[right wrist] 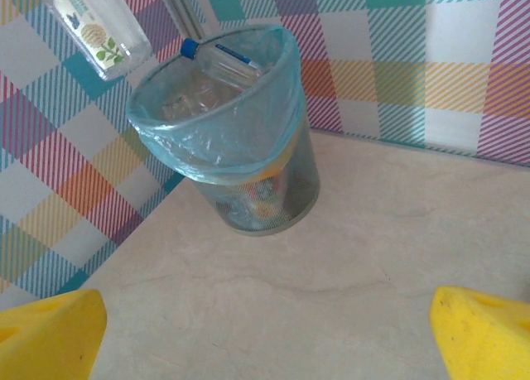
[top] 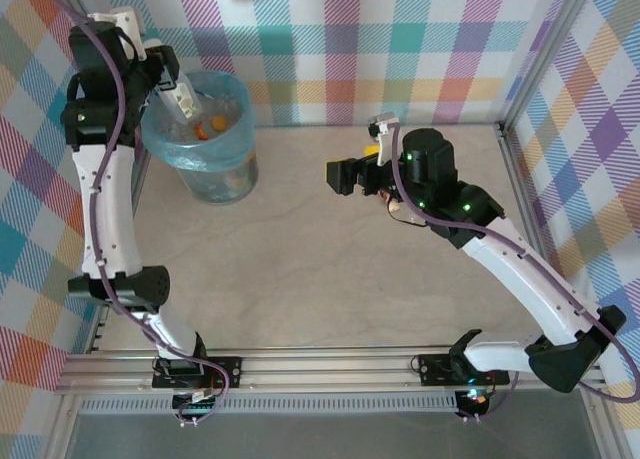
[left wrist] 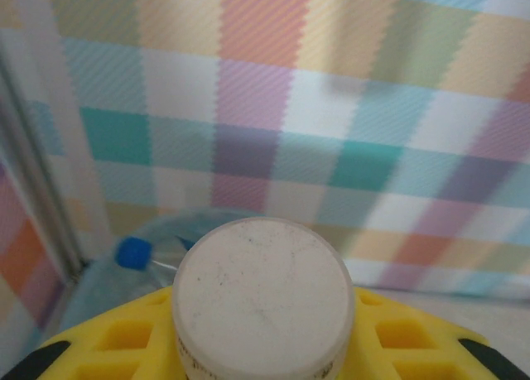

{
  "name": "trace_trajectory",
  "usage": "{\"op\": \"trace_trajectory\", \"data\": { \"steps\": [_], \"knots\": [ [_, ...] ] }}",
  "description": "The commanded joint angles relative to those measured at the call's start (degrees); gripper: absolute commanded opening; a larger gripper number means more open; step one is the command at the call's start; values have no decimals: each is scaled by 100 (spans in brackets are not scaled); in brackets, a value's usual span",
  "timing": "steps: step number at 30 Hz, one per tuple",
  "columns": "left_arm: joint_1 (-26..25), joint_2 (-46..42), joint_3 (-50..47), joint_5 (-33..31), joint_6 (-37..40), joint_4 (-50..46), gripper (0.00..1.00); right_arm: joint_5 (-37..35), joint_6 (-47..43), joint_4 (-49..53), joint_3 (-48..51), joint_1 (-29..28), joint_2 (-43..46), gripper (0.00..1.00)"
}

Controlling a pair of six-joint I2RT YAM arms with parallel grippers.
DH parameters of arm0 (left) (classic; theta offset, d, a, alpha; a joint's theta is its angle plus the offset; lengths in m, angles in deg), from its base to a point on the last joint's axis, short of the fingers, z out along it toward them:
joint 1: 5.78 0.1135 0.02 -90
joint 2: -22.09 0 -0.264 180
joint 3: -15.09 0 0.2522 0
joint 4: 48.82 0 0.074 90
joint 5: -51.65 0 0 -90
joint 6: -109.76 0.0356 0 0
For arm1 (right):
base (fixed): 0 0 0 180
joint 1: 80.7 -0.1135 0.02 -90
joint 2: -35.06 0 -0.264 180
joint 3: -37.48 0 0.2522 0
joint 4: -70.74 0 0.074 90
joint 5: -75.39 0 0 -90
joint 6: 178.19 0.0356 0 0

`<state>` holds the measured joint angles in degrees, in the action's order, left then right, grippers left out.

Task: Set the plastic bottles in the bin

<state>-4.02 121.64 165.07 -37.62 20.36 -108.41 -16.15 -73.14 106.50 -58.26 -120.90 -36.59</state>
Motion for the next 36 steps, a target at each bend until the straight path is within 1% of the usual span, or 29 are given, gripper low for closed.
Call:
{"op": "trace_trajectory", "data": {
  "steps": [1,7,12,15,17,20,23,25,26,27,28,29,30,31,32,34,36],
  "knots": [
    [44,530,251,-554,668,416,0,-170,-195,-163,100,-22,97,100],
    [35,1111,379,-546,1166,424,0,-226,-196,-99,203,-22,108,100],
    [7,1325,342,-469,1616,104,0,-233,-189,-44,261,-20,108,100],
    [-83,1345,125,-538,1877,63,1,-198,-171,-73,270,-17,82,100],
    [-178,1348,17,-689,2101,40,2,-198,-159,-82,256,-22,57,100],
    [-404,1378,-88,-1322,2691,56,0,-148,-133,-40,239,-20,47,100],
    [-518,1361,-226,-1524,3061,73,0,-158,-120,17,260,-21,55,100],
    [-532,1373,-229,-1545,3055,45,4,-202,-112,63,281,-22,71,100],
    [-528,1370,-206,-1478,3027,-12,8,-221,-101,72,300,-23,81,100],
    [-528,1361,-183,-1397,2970,-55,19,-233,-88,85,313,-19,95,100],
    [-530,1343,-139,-1307,2869,-90,44,-234,-76,85,328,-16,99,100],
    [-533,1329,-81,-1231,2786,-130,64,-228,-63,85,324,-23,108,100],
    [-540,1309,-4,-1144,2672,-167,78,-224,-55,90,329,-17,108,100],
    [-533,1297,93,-1086,2563,-194,83,-215,-48,85,326,-22,102,100],
    [-530,1276,179,-1031,2469,-214,84,-206,-45,77,317,-17,99,100],
    [-528,1247,348,-931,2318,-258,84,-208,-38,79,303,-22,91,100],
    [-528,1193,464,-838,2150,-295,80,-206,-23,59,300,-20,83,99]
  ]
}}
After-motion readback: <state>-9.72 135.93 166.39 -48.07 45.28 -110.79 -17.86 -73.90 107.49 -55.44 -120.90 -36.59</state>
